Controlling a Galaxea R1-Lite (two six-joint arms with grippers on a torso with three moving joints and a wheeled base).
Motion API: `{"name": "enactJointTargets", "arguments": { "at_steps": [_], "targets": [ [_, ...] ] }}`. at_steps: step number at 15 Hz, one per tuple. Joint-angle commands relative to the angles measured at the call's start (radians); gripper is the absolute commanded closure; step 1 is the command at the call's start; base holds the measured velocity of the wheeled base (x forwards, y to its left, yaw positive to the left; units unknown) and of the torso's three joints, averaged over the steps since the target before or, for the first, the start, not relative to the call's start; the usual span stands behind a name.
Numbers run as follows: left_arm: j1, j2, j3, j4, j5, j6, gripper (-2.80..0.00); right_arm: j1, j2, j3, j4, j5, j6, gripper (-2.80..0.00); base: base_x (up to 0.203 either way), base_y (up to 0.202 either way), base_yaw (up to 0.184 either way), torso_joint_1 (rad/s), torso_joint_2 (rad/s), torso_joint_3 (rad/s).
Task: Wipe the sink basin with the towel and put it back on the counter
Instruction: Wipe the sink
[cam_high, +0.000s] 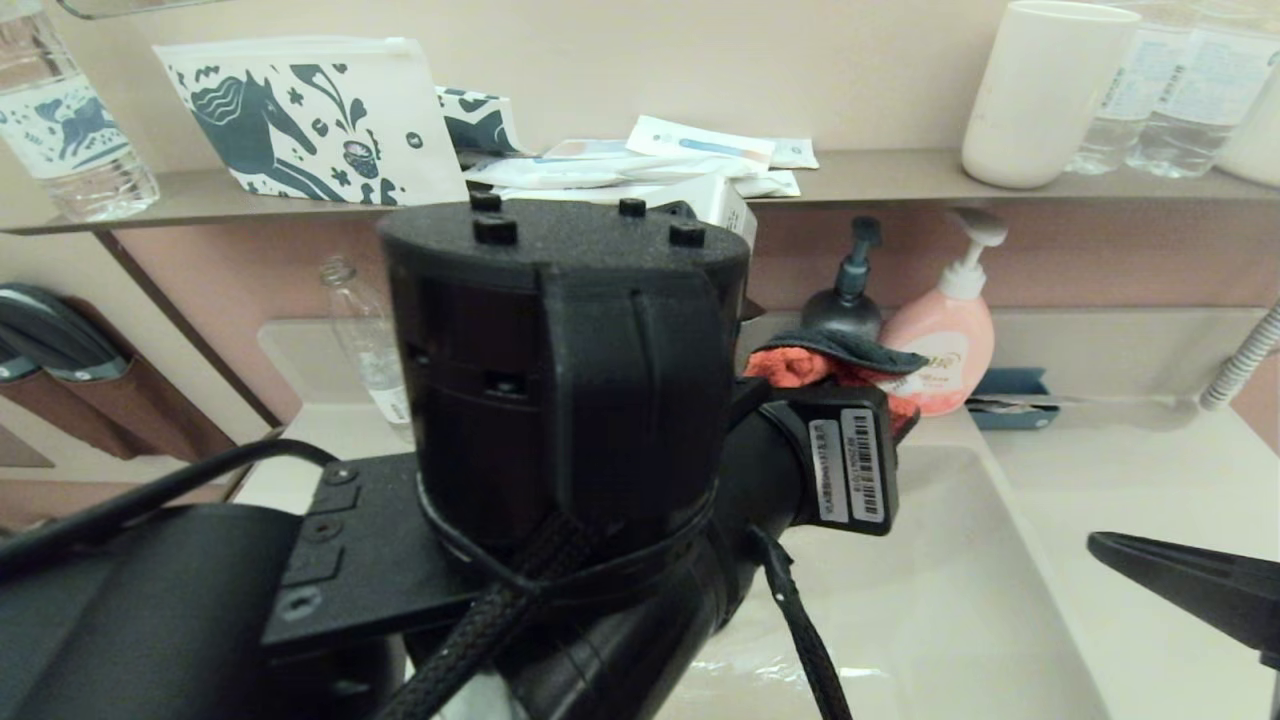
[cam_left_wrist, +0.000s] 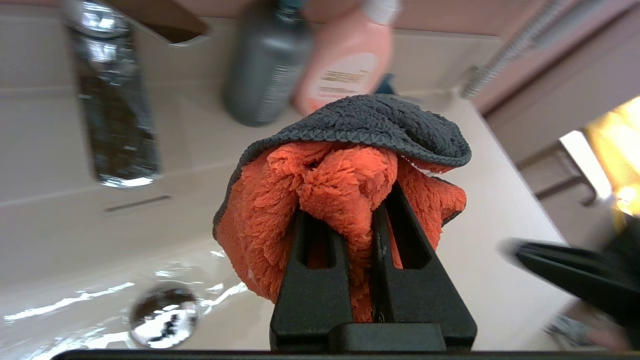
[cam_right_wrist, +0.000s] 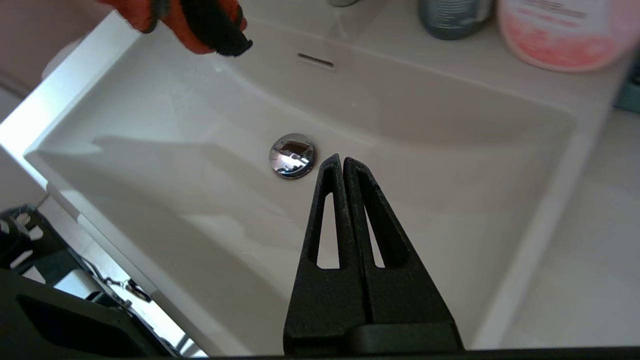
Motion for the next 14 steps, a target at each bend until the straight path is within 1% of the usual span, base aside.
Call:
{"name": "enactJointTargets", "arguments": {
  "at_steps": [1, 2, 4, 5, 6, 7, 8, 10, 11, 12, 13, 14],
  "targets": [
    [-0.044, -0.008, -0.003, -0.002, 0.004, -0.017, 0.0, 0.011, 0.178, -0.056, -0.011, 0.027, -0.055, 0.0, 0.0, 0.0, 0.0, 0.0, 0.0, 0.0],
    [-0.065, -0.009, -0.002, 0.0, 0.005, -0.027, 0.0, 0.026, 0.194, -0.082, -0.01, 0.031, -0.071, 0.0, 0.0, 0.0, 0.0, 0.0, 0.0, 0.0],
    [-0.069, 0.001, -0.002, 0.003, 0.004, -0.034, 0.0, 0.074, 0.195, -0.126, 0.04, 0.027, -0.084, 0.0, 0.0, 0.0, 0.0, 0.0, 0.0, 0.0],
    [-0.069, 0.005, -0.002, 0.005, 0.004, -0.036, 0.0, 0.095, 0.19, -0.152, 0.091, 0.013, -0.102, -1.65, 0.0, 0.0, 0.0, 0.0, 0.0, 0.0],
    [-0.069, 0.008, 0.003, 0.005, 0.004, -0.036, 0.0, 0.127, 0.178, -0.178, 0.144, -0.007, -0.116, -2.8, 0.0, 0.0, 0.0, 0.0, 0.0, 0.0],
    [-0.069, 0.013, 0.003, 0.005, 0.004, -0.045, 0.0, 0.15, 0.153, -0.206, 0.189, -0.007, -0.121, -2.8, 0.0, 0.0, 0.0, 0.0, 0.0, 0.0],
    [-0.069, 0.016, 0.0, 0.006, 0.003, -0.052, 0.0, 0.16, 0.141, -0.236, 0.231, 0.012, -0.122, -2.8, 0.0, 0.0, 0.0, 0.0, 0.0, 0.0],
    [-0.069, 0.024, 0.0, 0.017, 0.003, -0.061, 0.0, 0.146, 0.138, -0.303, 0.332, 0.097, -0.124, -2.8, 0.0, 0.0, 0.0, 0.0, 0.0, 0.0],
    [-0.069, 0.025, -0.003, 0.031, 0.003, -0.08, 0.0, 0.134, 0.141, -0.337, 0.395, 0.113, -0.138, -2.8, 0.0, 0.0, 0.0, 0.0, 0.0, 0.0],
    [-0.069, 0.025, -0.003, 0.037, 0.003, -0.091, 0.0, 0.12, 0.146, -0.364, 0.457, 0.121, -0.189, -2.8, 0.0, 0.0, 0.0, 0.0, 0.0, 0.0],
    [-0.069, 0.023, -0.004, 0.039, 0.003, -0.102, 0.0, 0.102, 0.156, -0.38, 0.487, 0.125, -0.242, -2.8, 0.0, 0.0, 0.0, 0.0, 0.0, 0.0],
    [-0.07, 0.021, -0.003, 0.04, 0.003, -0.108, 0.0, 0.1, 0.169, -0.388, 0.491, 0.127, -0.254, -2.8, 0.0, 0.0, 0.0, 0.0, 0.0, 0.0]
  ]
}}
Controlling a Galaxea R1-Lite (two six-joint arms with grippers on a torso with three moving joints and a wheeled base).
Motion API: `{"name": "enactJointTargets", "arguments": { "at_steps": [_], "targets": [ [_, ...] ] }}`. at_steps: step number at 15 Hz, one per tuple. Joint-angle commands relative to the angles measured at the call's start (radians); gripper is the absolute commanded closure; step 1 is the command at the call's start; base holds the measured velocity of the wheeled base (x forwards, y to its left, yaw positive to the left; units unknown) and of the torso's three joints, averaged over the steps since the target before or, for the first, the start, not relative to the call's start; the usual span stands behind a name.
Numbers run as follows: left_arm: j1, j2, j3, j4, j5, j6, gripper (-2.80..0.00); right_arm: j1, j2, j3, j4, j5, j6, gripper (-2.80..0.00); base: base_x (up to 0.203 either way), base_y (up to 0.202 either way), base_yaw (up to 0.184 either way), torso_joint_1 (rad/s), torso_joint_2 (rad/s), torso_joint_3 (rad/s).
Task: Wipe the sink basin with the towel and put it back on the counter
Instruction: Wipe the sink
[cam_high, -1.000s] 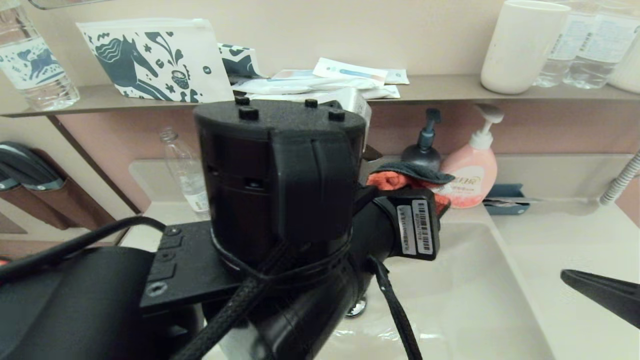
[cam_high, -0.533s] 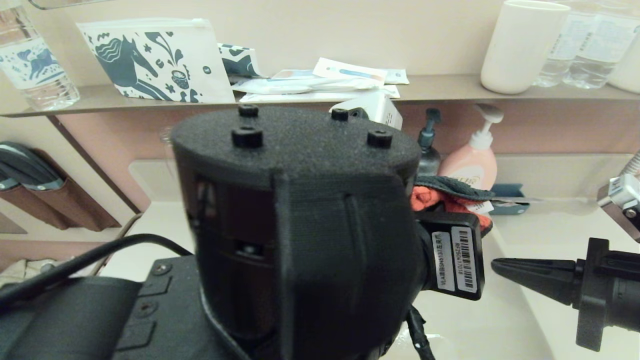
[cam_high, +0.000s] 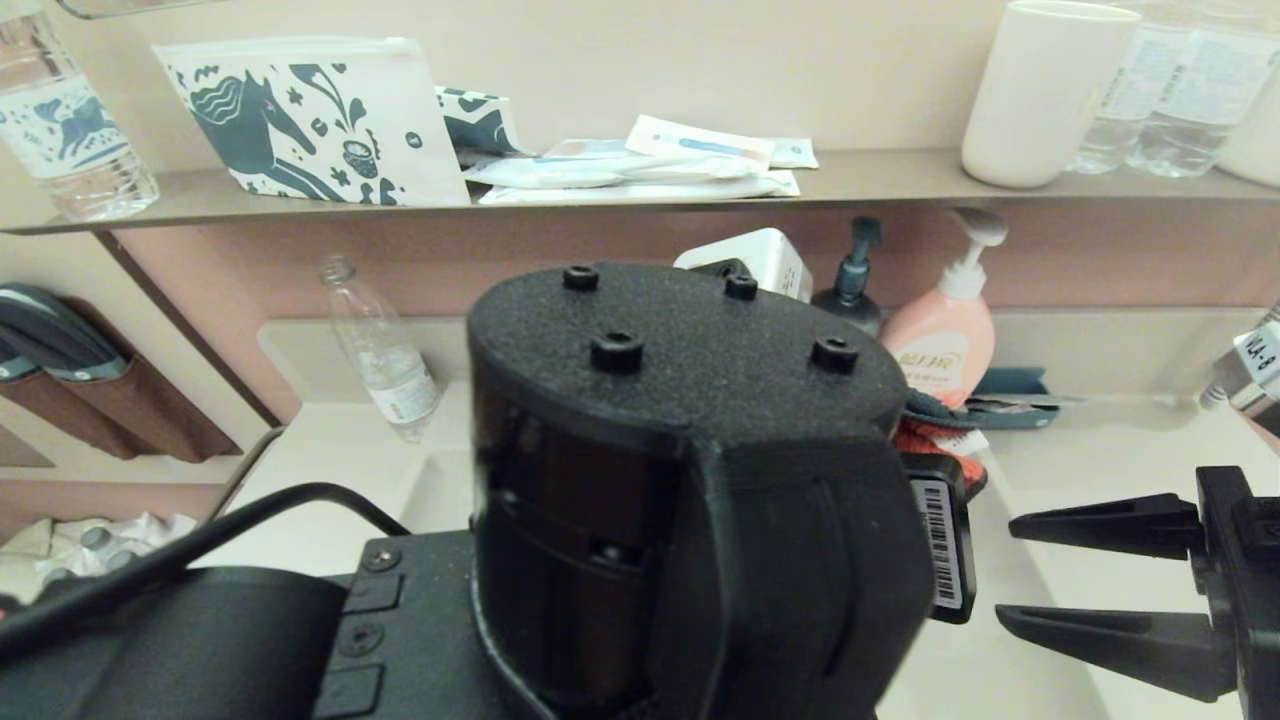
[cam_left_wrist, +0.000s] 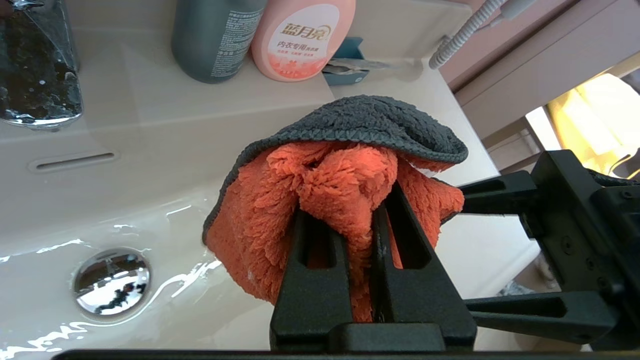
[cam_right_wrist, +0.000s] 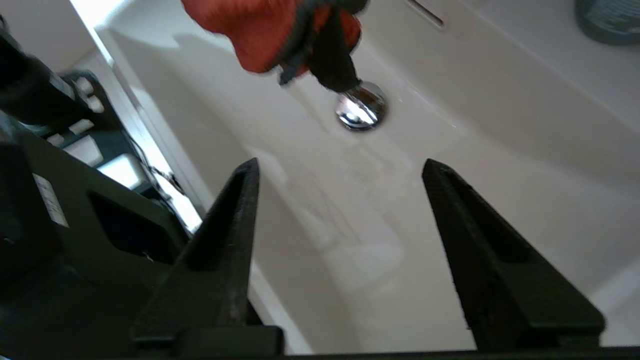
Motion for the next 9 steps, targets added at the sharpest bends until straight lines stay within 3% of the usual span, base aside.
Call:
{"name": "enactJointTargets", "arguments": {
  "at_steps": [1, 5, 9],
  "targets": [
    [-0.001, -0.001, -0.001, -0.001, 0.004, -0.006, 0.0, -0.009, 0.032, -0.024, 0.009, 0.008, -0.023, -2.8, 0.0, 0.0, 0.0, 0.0, 0.0, 0.0],
    [-0.002, -0.009, -0.024, 0.028, 0.005, -0.008, 0.0, -0.01, 0.084, -0.027, 0.004, 0.035, -0.079, -2.8, 0.0, 0.0, 0.0, 0.0, 0.0, 0.0],
    [-0.004, -0.012, -0.084, 0.089, 0.005, -0.083, 0.0, -0.01, 0.119, -0.017, -0.092, 0.074, -0.081, -2.8, 0.0, 0.0, 0.0, 0.0, 0.0, 0.0]
  ]
}}
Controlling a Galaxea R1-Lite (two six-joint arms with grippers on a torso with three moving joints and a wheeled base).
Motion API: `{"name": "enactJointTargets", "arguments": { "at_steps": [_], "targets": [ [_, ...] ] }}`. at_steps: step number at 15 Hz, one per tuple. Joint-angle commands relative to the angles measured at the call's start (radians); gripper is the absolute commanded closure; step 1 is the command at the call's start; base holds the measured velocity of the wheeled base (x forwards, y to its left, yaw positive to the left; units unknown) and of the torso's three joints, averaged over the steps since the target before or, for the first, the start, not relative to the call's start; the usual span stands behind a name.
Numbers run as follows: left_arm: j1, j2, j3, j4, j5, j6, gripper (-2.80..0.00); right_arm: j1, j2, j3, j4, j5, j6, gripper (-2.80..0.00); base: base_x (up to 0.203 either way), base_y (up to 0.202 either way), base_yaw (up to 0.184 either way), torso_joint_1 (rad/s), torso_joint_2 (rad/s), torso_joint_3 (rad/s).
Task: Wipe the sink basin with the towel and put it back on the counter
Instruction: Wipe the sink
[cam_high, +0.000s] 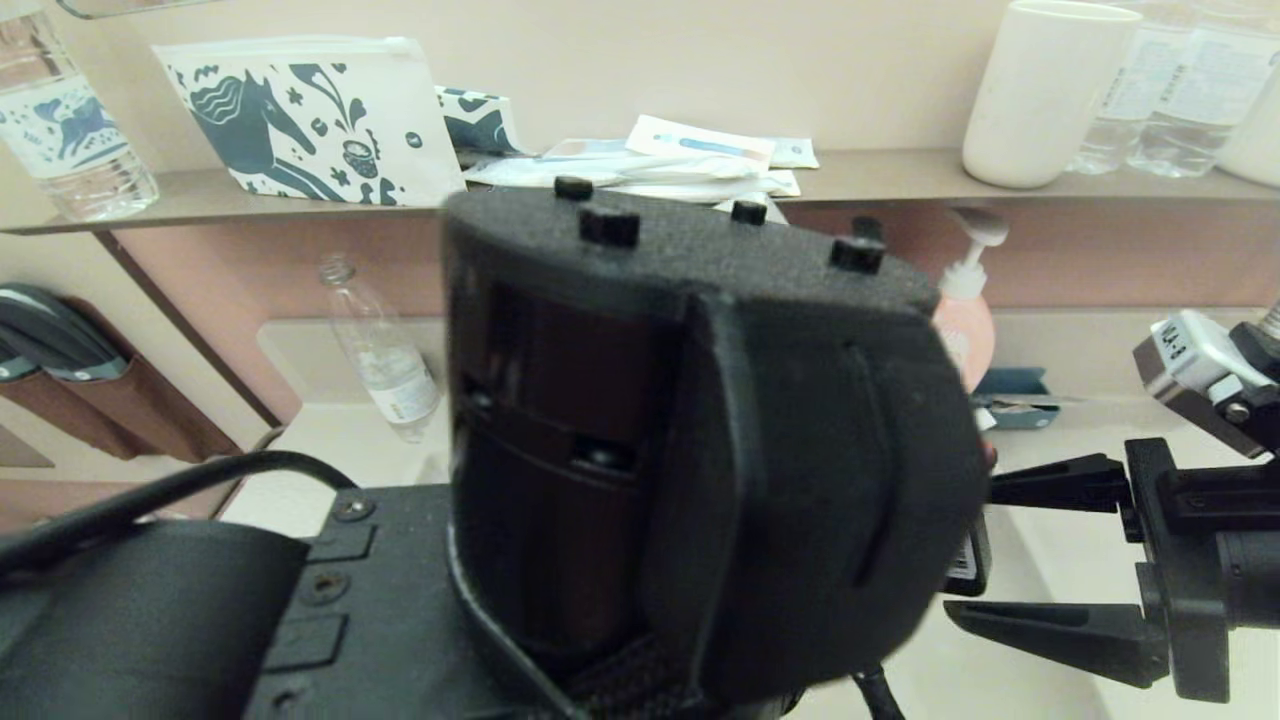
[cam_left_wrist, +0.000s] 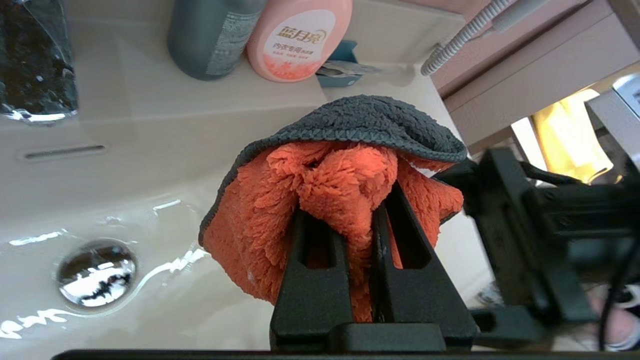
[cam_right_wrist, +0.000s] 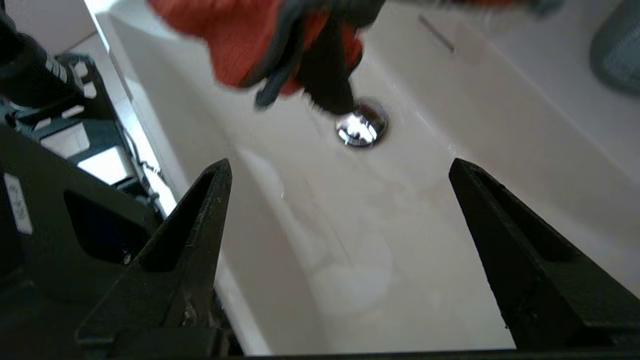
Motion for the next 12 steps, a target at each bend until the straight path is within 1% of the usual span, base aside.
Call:
{"name": "enactJointTargets", "arguments": {
  "at_steps": [1, 3, 4, 7, 8, 9, 12],
  "targets": [
    [0.001, -0.004, -0.028, 0.004, 0.004, -0.03, 0.0, 0.0, 0.023, 0.011, -0.036, 0.019, 0.001, -2.8, 0.0, 0.0, 0.0, 0.0, 0.0, 0.0],
    [0.001, -0.004, -0.049, 0.032, 0.005, -0.065, 0.0, 0.0, 0.025, 0.011, -0.042, 0.051, 0.004, -2.8, 0.0, 0.0, 0.0, 0.0, 0.0, 0.0],
    [0.003, -0.003, -0.071, 0.056, 0.005, -0.101, 0.0, 0.0, 0.026, 0.01, -0.048, 0.055, 0.006, -2.8, 0.0, 0.0, 0.0, 0.0, 0.0, 0.0],
    [0.022, -0.004, -0.148, 0.182, 0.002, -0.232, 0.0, 0.0, 0.025, 0.01, -0.07, 0.078, 0.02, -2.8, 0.0, 0.0, 0.0, 0.0, 0.0, 0.0],
    [0.032, -0.004, -0.171, 0.236, -0.014, -0.285, 0.0, 0.0, 0.026, 0.008, -0.089, 0.081, 0.036, -2.8, 0.0, 0.0, 0.0, 0.0, 0.0, 0.0],
    [0.039, -0.007, -0.179, 0.258, -0.033, -0.308, 0.0, 0.0, 0.031, 0.009, -0.115, 0.081, 0.044, -2.8, 0.0, 0.0, 0.0, 0.0, 0.0, 0.0],
    [0.04, -0.022, -0.183, 0.271, -0.039, -0.317, 0.0, 0.0, 0.066, 0.008, -0.189, 0.081, 0.058, -2.8, 0.0, 0.0, 0.0, 0.0, 0.0, 0.0]
  ]
}}
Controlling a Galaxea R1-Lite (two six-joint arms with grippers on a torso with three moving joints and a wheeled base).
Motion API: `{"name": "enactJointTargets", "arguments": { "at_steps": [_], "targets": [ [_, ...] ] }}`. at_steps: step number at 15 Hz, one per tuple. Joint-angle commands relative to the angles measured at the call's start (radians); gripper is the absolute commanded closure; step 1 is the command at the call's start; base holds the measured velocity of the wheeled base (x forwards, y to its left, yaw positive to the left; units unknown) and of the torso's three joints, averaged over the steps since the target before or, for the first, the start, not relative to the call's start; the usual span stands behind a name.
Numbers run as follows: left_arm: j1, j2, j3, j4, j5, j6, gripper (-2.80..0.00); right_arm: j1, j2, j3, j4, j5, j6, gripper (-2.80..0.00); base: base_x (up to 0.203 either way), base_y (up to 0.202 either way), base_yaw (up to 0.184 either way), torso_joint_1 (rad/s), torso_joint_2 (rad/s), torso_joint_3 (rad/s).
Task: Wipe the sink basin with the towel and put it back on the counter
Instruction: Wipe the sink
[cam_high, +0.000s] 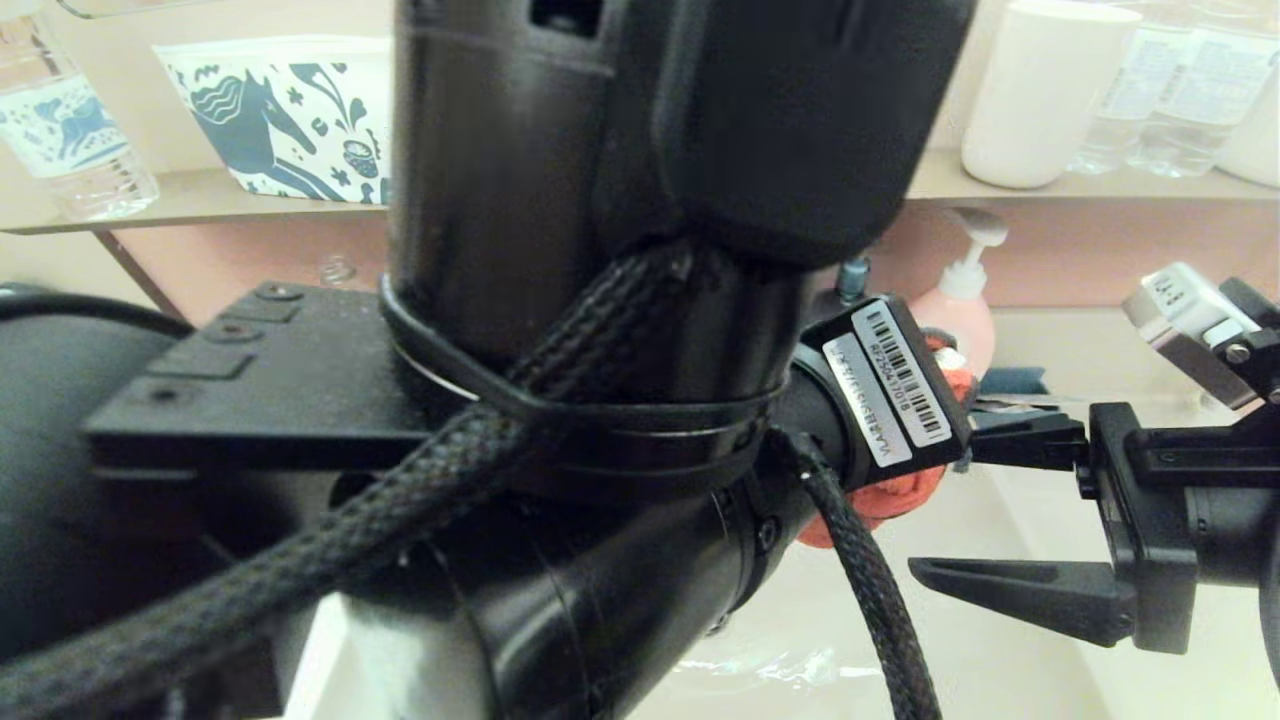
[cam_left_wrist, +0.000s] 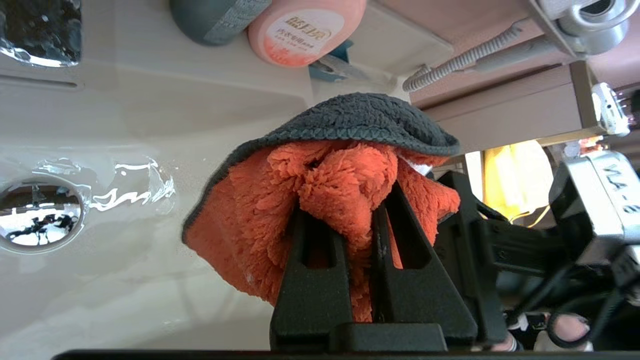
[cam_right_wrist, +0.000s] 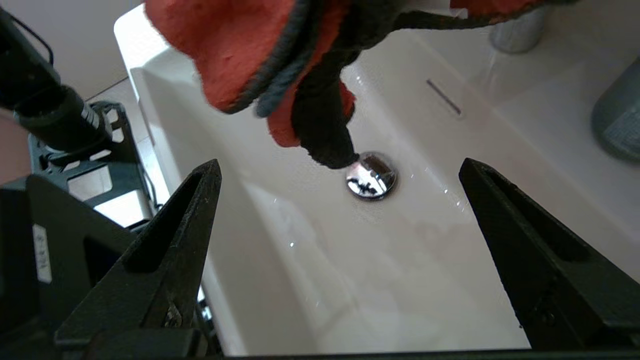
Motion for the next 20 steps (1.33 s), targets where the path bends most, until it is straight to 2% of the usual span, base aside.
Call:
{"name": "enactJointTargets", "arguments": {
  "at_steps": [1, 4, 8, 12, 17, 18, 19, 20],
  "targets": [
    [0.002, -0.012, -0.004, 0.0, 0.003, -0.007, 0.0, 0.001, 0.025, -0.001, -0.028, 0.002, 0.001, -2.8, 0.0, 0.0, 0.0, 0.0, 0.0, 0.0],
    [0.002, -0.015, -0.03, 0.005, 0.003, -0.01, 0.0, 0.004, 0.048, 0.001, -0.082, 0.01, 0.037, -2.8, 0.0, 0.0, 0.0, 0.0, 0.0, 0.0],
    [0.003, -0.022, -0.045, 0.028, 0.003, -0.04, 0.0, 0.017, 0.07, 0.002, -0.151, 0.061, 0.113, -2.8, 0.0, 0.0, 0.0, 0.0, 0.0, 0.0],
    [0.003, -0.031, -0.047, 0.037, 0.003, -0.041, 0.0, 0.035, 0.089, 0.001, -0.159, 0.063, 0.118, -2.8, 0.0, 0.0, 0.0, 0.0, 0.0, 0.0],
    [0.002, -0.037, -0.047, 0.042, 0.002, -0.041, 0.0, 0.067, 0.136, -0.006, -0.257, 0.062, 0.121, -2.8, 0.0, 0.0, 0.0, 0.0, 0.0, 0.0],
    [0.002, -0.036, -0.045, 0.043, 0.002, -0.042, 0.0, 0.07, 0.134, -0.009, -0.259, 0.062, 0.121, -0.46, 0.0, 0.0, 0.0, 0.0, 0.0, 0.0],
    [0.002, -0.035, -0.045, 0.043, 0.002, -0.042, 0.0, 0.078, 0.134, -0.016, -0.26, 0.061, 0.121, 0.0, 0.0, 0.0, 0.0, 0.0, 0.0, 0.0],
    [0.002, -0.033, -0.047, 0.043, 0.002, -0.042, 0.0, 0.08, 0.135, -0.018, -0.259, 0.061, 0.121, 0.0, 0.0, 0.0, 0.0, 0.0, 0.0, 0.0]
  ]
}}
